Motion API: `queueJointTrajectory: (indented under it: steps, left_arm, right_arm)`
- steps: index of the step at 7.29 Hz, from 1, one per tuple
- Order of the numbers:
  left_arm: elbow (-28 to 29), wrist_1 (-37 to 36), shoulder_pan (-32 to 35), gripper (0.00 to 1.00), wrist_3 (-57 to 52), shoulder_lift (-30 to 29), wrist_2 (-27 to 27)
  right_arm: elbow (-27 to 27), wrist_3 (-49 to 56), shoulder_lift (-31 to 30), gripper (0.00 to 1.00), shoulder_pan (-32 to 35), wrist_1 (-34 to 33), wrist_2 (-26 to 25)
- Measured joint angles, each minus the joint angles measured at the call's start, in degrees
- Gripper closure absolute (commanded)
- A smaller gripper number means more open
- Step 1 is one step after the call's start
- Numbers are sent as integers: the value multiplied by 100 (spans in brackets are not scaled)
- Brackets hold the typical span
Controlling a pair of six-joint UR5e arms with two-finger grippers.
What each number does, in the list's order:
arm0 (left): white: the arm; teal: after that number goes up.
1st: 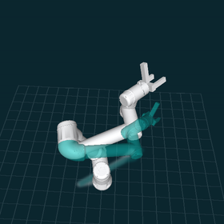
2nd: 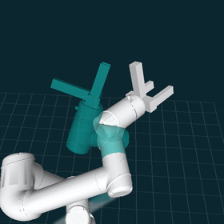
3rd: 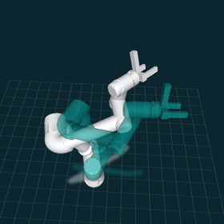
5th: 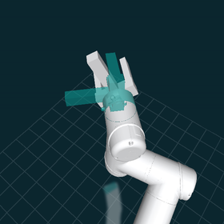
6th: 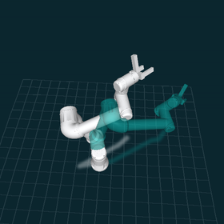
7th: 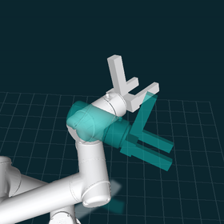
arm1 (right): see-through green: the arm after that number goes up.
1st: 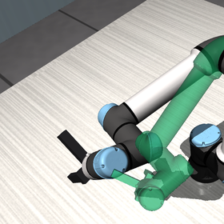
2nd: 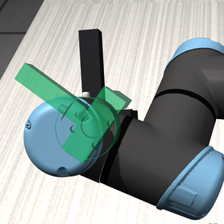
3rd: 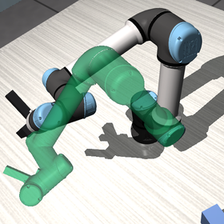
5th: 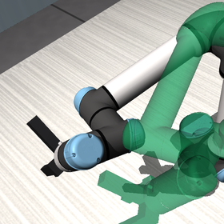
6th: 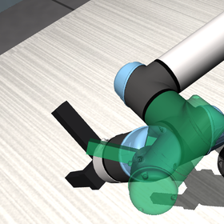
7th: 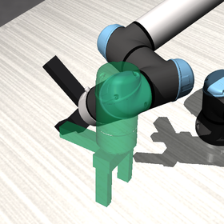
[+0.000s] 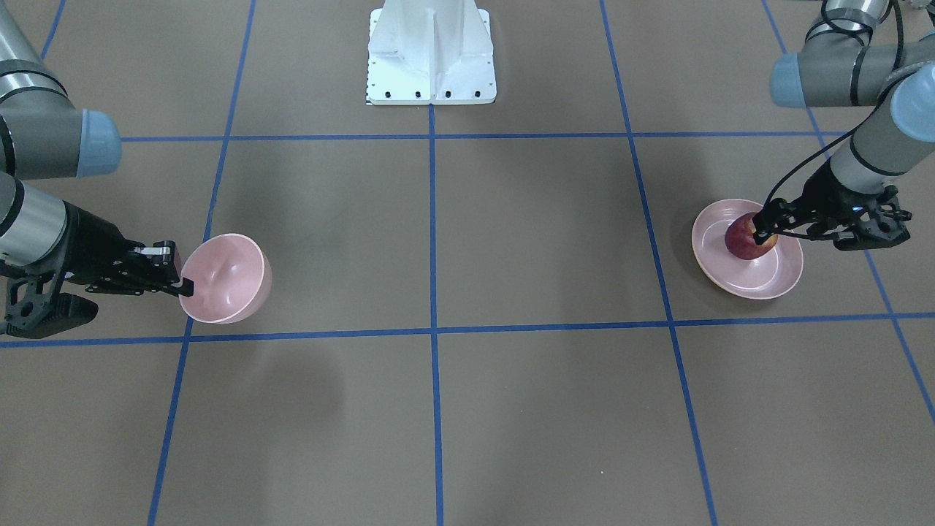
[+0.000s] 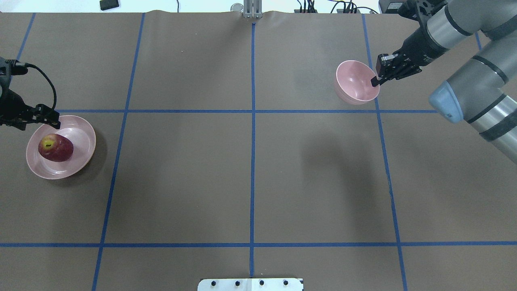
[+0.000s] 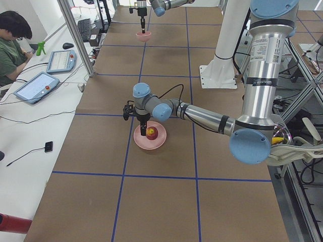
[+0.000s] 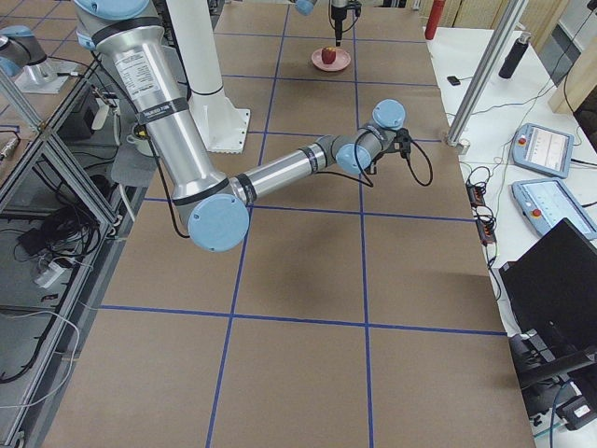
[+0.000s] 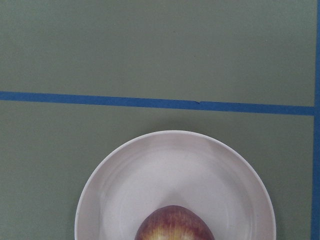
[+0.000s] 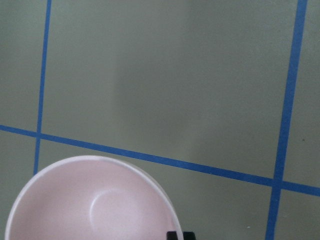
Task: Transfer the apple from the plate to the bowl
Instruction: 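Slide the pink bowl toward center with right gripper while left gripper descends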
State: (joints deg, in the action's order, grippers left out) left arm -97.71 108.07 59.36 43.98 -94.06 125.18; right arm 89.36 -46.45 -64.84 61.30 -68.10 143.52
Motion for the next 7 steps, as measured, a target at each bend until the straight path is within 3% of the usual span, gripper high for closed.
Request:
queueJointTrajectory:
  steps: [7]
  left_arm:
    - [323,372,-300,2,64,-16,76]
  right_arm:
    - [29,-66,141,100,-86,-1,-75]
